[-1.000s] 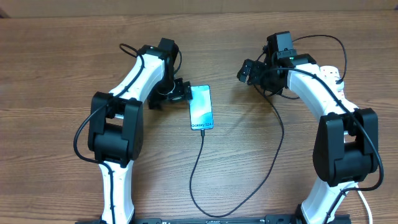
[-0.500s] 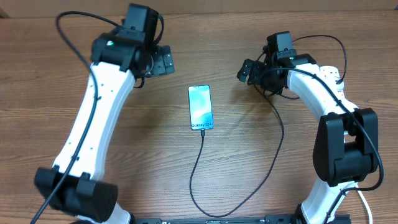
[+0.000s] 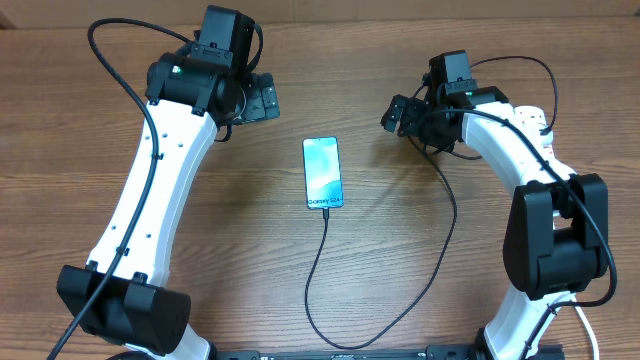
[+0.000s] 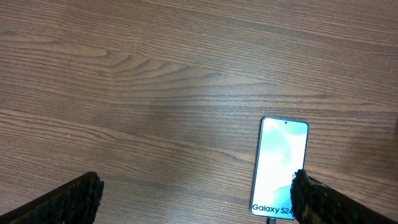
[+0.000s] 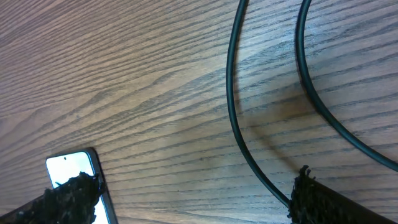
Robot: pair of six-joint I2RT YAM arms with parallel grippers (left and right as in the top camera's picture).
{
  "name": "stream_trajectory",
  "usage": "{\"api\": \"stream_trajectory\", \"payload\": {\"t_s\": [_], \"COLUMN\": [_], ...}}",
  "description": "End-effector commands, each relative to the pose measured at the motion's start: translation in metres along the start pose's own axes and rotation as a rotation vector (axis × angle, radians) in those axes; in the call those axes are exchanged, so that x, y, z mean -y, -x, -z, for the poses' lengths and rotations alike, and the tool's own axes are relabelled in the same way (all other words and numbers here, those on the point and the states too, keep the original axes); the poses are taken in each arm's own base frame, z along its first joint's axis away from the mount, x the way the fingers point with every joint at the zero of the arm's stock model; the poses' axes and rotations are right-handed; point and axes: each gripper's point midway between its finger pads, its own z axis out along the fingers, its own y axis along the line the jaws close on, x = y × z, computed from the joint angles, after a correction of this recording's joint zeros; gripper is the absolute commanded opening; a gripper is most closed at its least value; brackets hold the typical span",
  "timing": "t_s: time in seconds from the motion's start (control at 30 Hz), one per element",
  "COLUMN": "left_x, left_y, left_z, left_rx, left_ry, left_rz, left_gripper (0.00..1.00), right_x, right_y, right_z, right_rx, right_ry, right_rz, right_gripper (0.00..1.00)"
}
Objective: Plug charger to phone and switch on socket
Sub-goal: 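Raise the left gripper up and away from the phone, then move the right gripper over the white power strip's switch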
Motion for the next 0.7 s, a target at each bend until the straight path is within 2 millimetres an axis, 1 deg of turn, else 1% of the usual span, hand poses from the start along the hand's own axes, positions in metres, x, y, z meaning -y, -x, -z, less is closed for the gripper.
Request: {"api": "stream_trajectory", "payload": {"t_s": [0.0, 0.27, 0.33, 0.4, 0.47, 0.6, 0.63, 0.67], "left_x": [0.001, 0.001, 0.001, 0.001, 0.001, 0.001, 0.001, 0.001], "left_y": [-0.001, -0.001, -0.001, -0.001, -0.001, -0.001, -0.001, -0.001], "left_z": [-0.001, -0.001, -0.001, -0.001, -0.001, -0.001, -0.001, -0.001], "left_rx": [0.004, 0.003, 0.003, 0.004, 0.003, 0.003, 0.003, 0.004], "left_ry": [0.016, 0.016, 0.016, 0.016, 0.017, 0.016, 0.016, 0.016], "left_rz": [-0.022, -0.022, -0.022, -0.022, -0.022, -0.022, -0.022, -0.022], "left_gripper": [1.0, 1.0, 1.0, 1.0, 1.0, 1.0, 1.0, 1.0], "right_x": [-0.007, -0.01, -0.011, -0.012, -0.007, 0.009, 0.015, 0.025], "right_y": [0.016, 0.013, 0.014, 0.016, 0.02, 0.031, 0.034, 0.038], "right_z": [0.017, 0.017, 0.02, 0.029, 0.042, 0.08, 0.09, 0.11], "right_rx": [0.057, 0.039, 0.035, 0.034, 0.044, 0.075, 0.085, 0.109], "right_ry": [0.012, 0.042, 0.063, 0.083, 0.083, 0.069, 0.065, 0.066], "right_rz": [0.008, 0.004, 0.0, -0.008, -0.025, -0.076, -0.089, -0.116], "right_gripper": [1.0, 1.0, 1.0, 1.0, 1.0, 1.0, 1.0, 1.0]}}
